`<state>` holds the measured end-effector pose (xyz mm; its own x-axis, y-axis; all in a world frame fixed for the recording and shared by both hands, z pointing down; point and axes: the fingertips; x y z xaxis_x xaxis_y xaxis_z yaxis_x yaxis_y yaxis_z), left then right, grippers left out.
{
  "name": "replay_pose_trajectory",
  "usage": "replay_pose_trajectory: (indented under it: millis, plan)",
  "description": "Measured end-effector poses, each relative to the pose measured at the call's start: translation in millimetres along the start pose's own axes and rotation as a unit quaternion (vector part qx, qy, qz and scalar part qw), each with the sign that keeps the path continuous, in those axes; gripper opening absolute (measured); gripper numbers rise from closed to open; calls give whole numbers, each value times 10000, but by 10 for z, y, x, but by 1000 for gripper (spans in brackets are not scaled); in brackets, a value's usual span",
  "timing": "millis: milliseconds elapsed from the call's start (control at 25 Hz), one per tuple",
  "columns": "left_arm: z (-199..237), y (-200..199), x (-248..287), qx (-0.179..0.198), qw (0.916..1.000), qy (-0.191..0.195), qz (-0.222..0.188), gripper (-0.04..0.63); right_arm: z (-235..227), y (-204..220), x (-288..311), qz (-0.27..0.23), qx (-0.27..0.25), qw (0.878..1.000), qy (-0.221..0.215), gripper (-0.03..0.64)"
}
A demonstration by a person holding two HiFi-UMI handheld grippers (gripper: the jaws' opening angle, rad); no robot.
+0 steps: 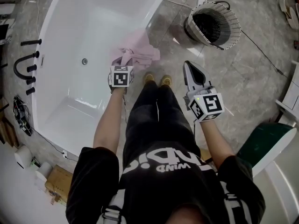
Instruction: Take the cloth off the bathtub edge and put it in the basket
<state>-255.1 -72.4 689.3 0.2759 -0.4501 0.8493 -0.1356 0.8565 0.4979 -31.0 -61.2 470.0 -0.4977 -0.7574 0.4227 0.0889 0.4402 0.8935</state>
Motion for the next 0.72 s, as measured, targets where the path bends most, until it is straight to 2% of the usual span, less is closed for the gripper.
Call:
replay_pose_trajectory:
  millis: [200, 360, 560, 720]
  plan:
    - [-314, -408, -706, -38, 9980, 228, -581, 72, -52, -280, -272, -181, -67, 9997, 138, 11]
    - [-591, -961, -1388, 66, 9913, 436, -1238, 72, -93, -594, -512, -475, -101, 9984, 279, 11]
    - [-1038, -1535, -2279, 258, 9770, 784, -1968, 72, -37, -951, -901, -776, -159, 9960, 419, 11]
    - [-1499, -2059, -2887, 576, 9580, 1105, -2584, 72, -86, -1234, -1248, -1118, -245, 9915, 617, 11]
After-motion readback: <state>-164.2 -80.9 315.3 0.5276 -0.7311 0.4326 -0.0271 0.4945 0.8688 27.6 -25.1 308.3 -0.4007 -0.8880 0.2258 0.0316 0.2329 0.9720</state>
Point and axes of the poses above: the fingertips, and each gripper's own axes: x forward along the fingers, z to its left, y out of its underside, and after that the axes turned 6 degrees about -x, right-handed
